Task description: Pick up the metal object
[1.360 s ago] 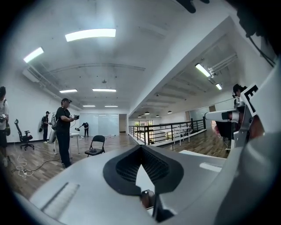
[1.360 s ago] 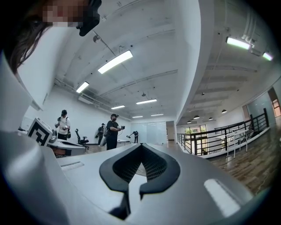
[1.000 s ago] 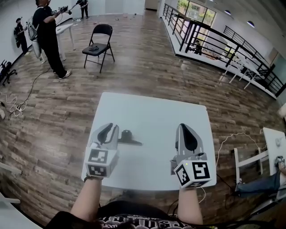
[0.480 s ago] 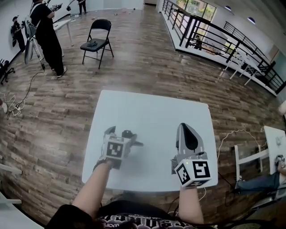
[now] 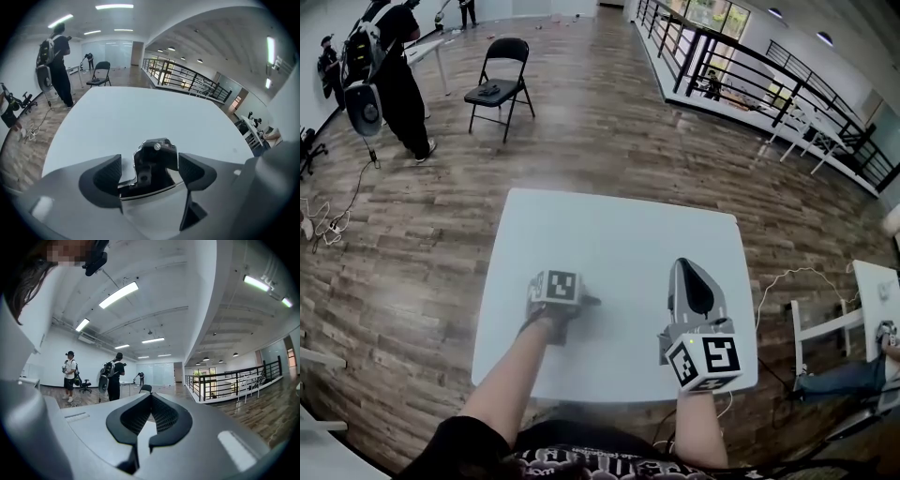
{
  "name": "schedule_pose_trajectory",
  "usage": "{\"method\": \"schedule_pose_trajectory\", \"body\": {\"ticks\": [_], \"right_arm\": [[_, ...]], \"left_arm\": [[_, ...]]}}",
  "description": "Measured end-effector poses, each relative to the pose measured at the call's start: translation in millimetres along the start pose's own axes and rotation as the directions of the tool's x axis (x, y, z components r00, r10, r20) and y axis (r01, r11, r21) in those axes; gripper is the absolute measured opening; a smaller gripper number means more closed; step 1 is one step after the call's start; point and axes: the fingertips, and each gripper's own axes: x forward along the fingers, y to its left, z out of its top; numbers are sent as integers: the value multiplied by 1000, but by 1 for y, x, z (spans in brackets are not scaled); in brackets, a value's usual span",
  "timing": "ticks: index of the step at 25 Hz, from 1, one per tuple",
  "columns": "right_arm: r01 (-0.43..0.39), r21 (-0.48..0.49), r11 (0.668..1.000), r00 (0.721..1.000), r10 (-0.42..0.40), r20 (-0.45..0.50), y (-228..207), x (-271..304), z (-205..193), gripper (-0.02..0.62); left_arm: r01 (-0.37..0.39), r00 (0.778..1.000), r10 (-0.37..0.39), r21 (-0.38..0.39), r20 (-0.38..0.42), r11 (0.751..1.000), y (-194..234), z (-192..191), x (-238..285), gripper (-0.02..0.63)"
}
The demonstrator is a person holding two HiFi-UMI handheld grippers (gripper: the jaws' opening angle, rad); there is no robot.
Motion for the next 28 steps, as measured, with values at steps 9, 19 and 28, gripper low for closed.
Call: {"method": "schedule_pose_trajectory", "body": {"ticks": [9, 19, 28], "right_arm": [[-4, -6, 1000, 1000, 4, 5, -2, 2, 5, 11], [16, 4, 1000, 1000, -16, 19, -6, -1, 6, 11], [29, 6, 1000, 999, -29, 21, -12, -6, 5, 11]], "left_arm": [[-33, 998, 30, -51, -56, 998, 2, 4, 4, 346], [-26, 999, 24, -49, -38, 998, 10, 4, 1, 296], [35, 996, -29, -67, 88, 997, 13, 17, -59, 293]]}}
